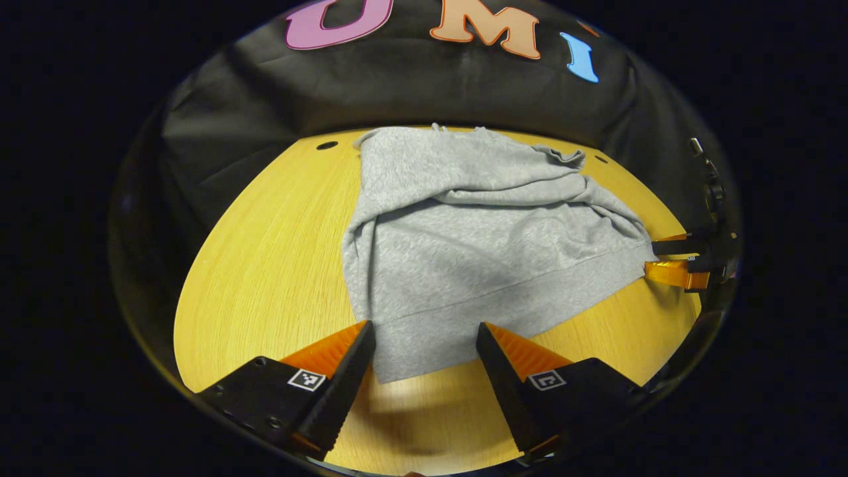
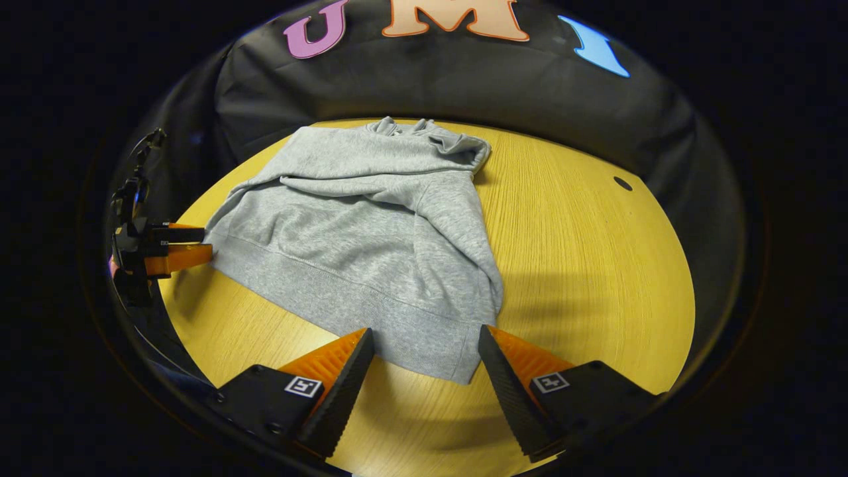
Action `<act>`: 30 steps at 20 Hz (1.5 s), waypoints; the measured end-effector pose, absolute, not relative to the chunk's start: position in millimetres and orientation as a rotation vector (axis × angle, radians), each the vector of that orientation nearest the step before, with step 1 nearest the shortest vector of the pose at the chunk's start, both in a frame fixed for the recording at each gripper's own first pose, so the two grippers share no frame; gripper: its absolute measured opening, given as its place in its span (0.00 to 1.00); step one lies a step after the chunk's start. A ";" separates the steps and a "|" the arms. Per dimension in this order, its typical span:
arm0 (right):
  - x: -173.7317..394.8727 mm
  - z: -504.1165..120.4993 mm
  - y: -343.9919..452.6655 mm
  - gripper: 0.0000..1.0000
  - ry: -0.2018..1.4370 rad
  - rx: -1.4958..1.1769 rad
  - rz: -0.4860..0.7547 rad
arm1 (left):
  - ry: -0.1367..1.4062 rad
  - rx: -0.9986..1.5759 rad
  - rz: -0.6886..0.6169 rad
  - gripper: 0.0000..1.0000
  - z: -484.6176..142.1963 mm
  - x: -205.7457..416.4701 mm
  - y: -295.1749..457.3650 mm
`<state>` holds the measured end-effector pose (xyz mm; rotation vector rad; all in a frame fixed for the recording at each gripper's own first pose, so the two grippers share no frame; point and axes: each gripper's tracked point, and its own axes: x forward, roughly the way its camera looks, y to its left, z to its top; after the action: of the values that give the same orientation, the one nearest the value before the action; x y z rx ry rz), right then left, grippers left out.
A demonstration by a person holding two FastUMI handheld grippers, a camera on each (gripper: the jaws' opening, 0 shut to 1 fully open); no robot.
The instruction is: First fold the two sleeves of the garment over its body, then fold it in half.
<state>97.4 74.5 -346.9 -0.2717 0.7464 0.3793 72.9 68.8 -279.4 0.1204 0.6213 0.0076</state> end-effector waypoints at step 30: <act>116.6 -334.3 101.0 0.06 0.758 -0.148 0.377 | 0.591 -0.058 -0.039 0.00 -268.2 113.3 35.2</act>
<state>116.6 101.0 -334.3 -0.1480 0.7576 0.3775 113.3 35.2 -268.2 -0.0583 0.5915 -0.0386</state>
